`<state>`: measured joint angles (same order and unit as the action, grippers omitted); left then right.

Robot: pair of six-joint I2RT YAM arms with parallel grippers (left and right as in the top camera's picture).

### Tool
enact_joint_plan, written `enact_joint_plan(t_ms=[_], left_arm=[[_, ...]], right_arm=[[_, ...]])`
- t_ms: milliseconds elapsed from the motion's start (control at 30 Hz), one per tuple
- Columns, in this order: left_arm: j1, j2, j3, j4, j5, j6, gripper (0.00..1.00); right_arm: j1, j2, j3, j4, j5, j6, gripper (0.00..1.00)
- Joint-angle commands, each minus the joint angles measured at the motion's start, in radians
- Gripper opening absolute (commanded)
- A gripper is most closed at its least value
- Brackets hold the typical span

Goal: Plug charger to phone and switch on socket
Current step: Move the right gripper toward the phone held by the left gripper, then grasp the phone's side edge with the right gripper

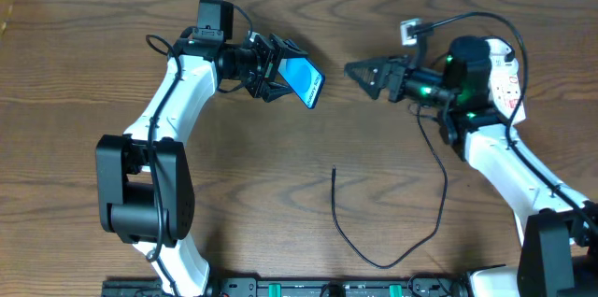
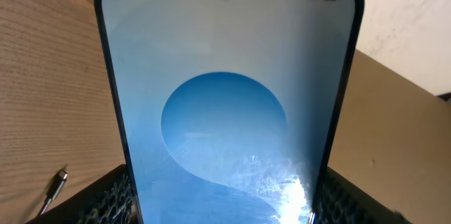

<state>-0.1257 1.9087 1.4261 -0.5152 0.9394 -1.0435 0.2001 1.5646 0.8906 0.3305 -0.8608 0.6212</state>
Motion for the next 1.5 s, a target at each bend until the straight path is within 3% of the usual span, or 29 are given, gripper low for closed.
enact_joint_plan(t_ms=[0, 233, 1100, 1467], left_arm=[[-0.003, -0.037, 0.012, 0.004, -0.016, -0.023, 0.07], [-0.037, -0.037, 0.012, 0.006, -0.044, -0.148, 0.07], [-0.150, -0.037, 0.012, 0.005, -0.077, -0.291, 0.07], [-0.169, -0.037, 0.012, 0.005, -0.077, -0.306, 0.07]], right_arm=[[0.039, 0.005, 0.016, 0.001, 0.050, 0.008, 0.99], [0.106, 0.005, 0.016, -0.087, 0.169, -0.003, 0.99], [0.201, 0.007, 0.014, -0.219, 0.401, -0.052, 0.98], [0.202, 0.007, 0.014, -0.242, 0.438, -0.054, 0.78]])
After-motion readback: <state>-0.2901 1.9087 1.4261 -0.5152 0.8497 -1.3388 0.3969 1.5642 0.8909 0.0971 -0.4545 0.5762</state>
